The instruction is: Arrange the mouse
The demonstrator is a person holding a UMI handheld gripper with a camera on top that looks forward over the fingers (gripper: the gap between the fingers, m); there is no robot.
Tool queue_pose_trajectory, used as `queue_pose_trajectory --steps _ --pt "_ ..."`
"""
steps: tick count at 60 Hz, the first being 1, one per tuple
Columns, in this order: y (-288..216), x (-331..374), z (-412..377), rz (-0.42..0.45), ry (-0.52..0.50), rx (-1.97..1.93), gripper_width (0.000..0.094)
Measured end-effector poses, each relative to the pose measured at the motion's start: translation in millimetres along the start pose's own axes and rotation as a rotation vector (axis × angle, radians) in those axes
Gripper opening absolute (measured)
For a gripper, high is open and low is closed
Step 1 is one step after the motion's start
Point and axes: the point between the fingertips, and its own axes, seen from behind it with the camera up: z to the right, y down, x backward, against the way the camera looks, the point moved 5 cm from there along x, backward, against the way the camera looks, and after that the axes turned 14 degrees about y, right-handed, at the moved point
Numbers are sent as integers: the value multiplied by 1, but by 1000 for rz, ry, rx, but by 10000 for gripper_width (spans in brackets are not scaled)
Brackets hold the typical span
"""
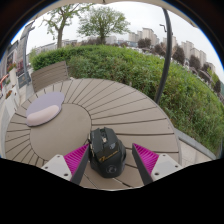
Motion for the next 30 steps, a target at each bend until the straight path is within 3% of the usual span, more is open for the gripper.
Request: queue_pose_trajectory --steps 17,21,30 --pt "-12 -16 -4 -31 -13 -13 824" --pt "-13 -19 -4 -47 -13 -28 700" --pt "-15 -20 -1 -66 19 31 523"
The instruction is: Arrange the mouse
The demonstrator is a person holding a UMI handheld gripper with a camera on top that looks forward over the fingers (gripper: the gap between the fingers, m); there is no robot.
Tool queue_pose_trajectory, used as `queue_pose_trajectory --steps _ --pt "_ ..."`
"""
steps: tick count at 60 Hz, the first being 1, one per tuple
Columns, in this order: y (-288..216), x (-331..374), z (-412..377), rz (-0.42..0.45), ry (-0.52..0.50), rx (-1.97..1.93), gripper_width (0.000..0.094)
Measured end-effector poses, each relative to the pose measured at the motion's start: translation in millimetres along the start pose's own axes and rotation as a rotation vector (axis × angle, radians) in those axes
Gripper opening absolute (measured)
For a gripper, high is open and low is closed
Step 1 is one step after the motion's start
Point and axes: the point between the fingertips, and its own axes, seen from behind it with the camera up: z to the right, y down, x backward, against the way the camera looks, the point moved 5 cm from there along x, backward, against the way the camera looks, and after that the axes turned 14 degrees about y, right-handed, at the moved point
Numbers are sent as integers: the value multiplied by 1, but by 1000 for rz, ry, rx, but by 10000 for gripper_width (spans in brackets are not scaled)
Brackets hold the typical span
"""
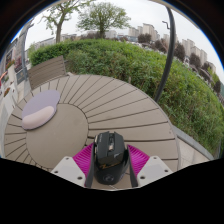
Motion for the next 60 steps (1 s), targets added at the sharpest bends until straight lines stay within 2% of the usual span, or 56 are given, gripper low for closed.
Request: queue_pose_trajectory --steps 3,14,26,32,39,49,57,60 --pt "-1 2 0 -15 -3 -21 488" --pt "-16 25 -1 -45 -13 -40 480" --pt "-110 72 -44 37 -84 -46 480" --pt "-159 81 -95 88 -128 -34 477" --pt "-191 75 -172 109 -175 -11 478" --pt "-191 34 -276 78 -187 21 481" --pt "-150 -1 -322 1 -171 96 502" --pt "-141 -7 -327 -10 -150 118 552"
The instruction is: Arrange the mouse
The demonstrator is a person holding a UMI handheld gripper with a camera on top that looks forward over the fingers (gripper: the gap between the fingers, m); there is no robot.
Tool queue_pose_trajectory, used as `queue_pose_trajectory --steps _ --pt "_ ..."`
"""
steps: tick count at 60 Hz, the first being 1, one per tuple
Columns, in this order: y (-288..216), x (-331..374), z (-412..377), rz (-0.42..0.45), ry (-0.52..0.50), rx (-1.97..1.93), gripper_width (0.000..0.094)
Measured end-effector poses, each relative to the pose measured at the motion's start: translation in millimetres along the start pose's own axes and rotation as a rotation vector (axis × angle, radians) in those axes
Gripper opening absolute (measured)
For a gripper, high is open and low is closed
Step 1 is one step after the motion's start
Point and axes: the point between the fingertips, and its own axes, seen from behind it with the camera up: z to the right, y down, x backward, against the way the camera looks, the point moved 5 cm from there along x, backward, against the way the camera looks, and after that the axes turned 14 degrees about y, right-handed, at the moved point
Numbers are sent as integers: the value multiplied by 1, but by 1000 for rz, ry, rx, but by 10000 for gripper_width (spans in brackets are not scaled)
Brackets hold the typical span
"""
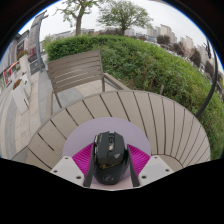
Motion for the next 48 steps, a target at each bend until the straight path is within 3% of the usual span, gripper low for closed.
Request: queue_pose_trajectory --steps 5,9,11,15,23,35,48 --pt "3 -2 -4 3 -4 8 663" --pt "-4 8 4 5 21 -3 871" --pt "-10 20 13 32 35 -7 827" --pt "-24 54 29 73 43 -21 855" --pt "-13 152 72 55 -9 -43 849" --pt "63 278 149 -28 26 21 854" --pt "132 332 191 -87 92 -12 854"
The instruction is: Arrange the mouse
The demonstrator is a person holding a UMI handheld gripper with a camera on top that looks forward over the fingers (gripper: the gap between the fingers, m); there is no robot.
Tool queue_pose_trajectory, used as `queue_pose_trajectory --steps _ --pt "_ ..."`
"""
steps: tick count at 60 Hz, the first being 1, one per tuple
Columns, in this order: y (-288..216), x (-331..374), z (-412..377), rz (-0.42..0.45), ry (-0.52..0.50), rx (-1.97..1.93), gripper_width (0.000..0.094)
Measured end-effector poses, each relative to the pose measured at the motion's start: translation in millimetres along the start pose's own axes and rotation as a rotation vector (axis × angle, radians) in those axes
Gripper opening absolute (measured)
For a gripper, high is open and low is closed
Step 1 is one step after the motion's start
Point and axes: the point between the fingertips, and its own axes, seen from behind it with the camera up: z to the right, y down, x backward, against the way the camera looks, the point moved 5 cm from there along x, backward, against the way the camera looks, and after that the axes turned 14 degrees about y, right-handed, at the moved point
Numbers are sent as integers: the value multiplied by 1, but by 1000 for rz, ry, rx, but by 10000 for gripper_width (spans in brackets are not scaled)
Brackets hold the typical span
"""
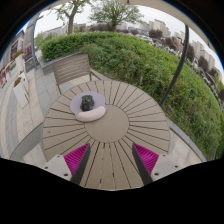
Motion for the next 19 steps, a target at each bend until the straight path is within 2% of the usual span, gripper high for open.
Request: queue_pose_trajectory --steps 8,19 --pt "20 6 7 -28 -13 -4 853" --pt "24 4 25 -21 27 -18 855"
